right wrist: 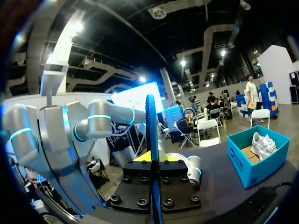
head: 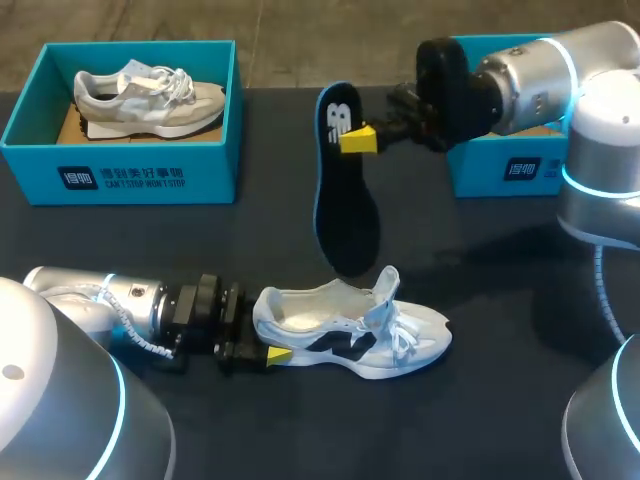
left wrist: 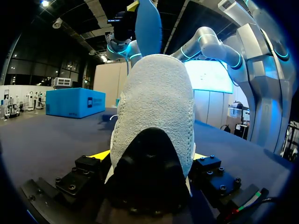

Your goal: Take the shoe out of the shoebox, open the shoe tongue, remove and reinsert the insole, then place the shoe into the shoebox

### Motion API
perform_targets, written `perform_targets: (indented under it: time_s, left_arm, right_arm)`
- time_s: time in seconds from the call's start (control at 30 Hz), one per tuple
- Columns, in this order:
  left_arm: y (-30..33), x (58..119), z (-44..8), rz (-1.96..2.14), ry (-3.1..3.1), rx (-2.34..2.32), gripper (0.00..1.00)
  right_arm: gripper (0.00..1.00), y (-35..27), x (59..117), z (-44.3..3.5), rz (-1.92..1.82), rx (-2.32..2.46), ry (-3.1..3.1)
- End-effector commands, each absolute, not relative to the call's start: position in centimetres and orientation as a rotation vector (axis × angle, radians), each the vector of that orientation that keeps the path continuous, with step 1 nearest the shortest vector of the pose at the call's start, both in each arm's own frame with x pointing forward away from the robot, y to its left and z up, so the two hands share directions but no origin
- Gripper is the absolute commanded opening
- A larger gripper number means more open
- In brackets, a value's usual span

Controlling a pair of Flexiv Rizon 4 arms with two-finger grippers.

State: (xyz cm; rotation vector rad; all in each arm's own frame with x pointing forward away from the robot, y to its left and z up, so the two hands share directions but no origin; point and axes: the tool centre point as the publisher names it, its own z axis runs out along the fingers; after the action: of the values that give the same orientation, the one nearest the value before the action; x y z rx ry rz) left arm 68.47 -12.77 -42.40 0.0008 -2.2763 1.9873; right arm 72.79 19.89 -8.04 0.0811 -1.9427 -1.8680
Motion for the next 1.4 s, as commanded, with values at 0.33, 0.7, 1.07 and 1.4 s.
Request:
perform_targets:
  time_s: [0.33,0.7,1.07,1.4]
  left_arm:
    - [-12.7,68.5,-42.7,1.988,-2.276,0.0,0.0]
    - [-12.7,68.5,-42.7,1.988,-2.276,0.0,0.0]
    - [-12.7,68.5,-42.7,1.988,-2.276,0.0,0.0]
    - [-12.7,68.5,-42.7,1.988,-2.276,0.0,0.0]
  right_arm:
    - [0.0,19.1,72.2,-7.9,-1.875,0.06,-1.96]
    - [0.0,17.6,73.3,-6.4,-1.898,-0.093,-1.953]
    - [0.0,14.9,73.0,-2.8,-1.894,-0.354,-1.939]
    - [0.0,14.1,71.4,-2.7,-1.821,-0.528,-2.061]
